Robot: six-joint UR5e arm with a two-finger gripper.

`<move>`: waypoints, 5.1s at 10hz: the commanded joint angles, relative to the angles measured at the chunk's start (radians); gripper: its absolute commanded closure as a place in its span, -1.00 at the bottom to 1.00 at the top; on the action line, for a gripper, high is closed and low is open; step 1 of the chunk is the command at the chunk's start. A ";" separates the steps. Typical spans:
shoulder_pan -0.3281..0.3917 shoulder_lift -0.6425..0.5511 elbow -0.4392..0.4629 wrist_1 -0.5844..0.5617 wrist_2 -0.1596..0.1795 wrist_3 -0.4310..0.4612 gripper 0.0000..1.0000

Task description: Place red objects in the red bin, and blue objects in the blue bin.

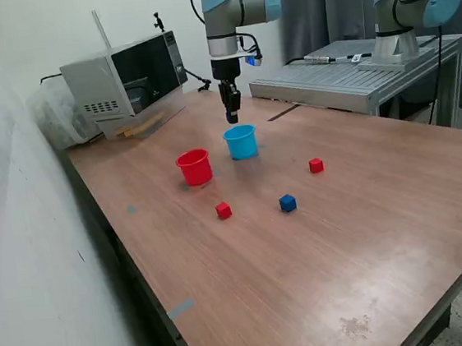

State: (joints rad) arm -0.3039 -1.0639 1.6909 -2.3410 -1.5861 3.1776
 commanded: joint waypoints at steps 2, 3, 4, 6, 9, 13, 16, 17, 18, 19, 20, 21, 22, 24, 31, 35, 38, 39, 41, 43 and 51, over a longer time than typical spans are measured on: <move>-0.023 -0.002 0.003 -0.003 0.000 -0.005 1.00; -0.023 -0.002 0.003 -0.003 0.000 -0.005 1.00; -0.024 -0.002 0.003 -0.003 0.000 -0.005 1.00; -0.024 -0.002 0.003 -0.001 0.000 -0.005 1.00; -0.024 -0.004 0.006 -0.003 0.000 -0.005 -1.00; -0.024 -0.008 0.003 0.000 0.000 -0.022 -1.00; -0.004 -0.092 0.013 0.003 0.002 -0.042 -1.00; 0.031 -0.119 0.015 0.014 0.002 -0.042 -1.00; 0.057 -0.152 0.013 0.075 0.002 -0.042 -1.00; 0.090 -0.177 0.010 0.100 0.002 -0.044 -1.00; 0.118 -0.198 0.009 0.132 0.000 -0.056 -1.00; 0.156 -0.218 0.009 0.168 0.000 -0.064 -1.00; 0.186 -0.229 0.009 0.186 -0.002 -0.062 -1.00; 0.256 -0.234 0.010 0.184 -0.062 -0.051 -1.00; 0.457 -0.027 -0.224 0.187 -0.018 0.123 -1.00; 0.460 0.146 -0.306 0.174 -0.008 0.162 -1.00; 0.450 0.212 -0.321 0.125 -0.006 0.162 -1.00; 0.448 0.232 -0.339 0.121 -0.006 0.162 -1.00; 0.447 0.271 -0.364 0.120 -0.006 0.160 -1.00; 0.447 0.291 -0.356 0.085 -0.006 0.160 -1.00; 0.414 0.347 -0.373 0.046 -0.006 0.153 -1.00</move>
State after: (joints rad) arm 0.1260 -0.7332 1.3283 -2.2878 -1.5919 3.3343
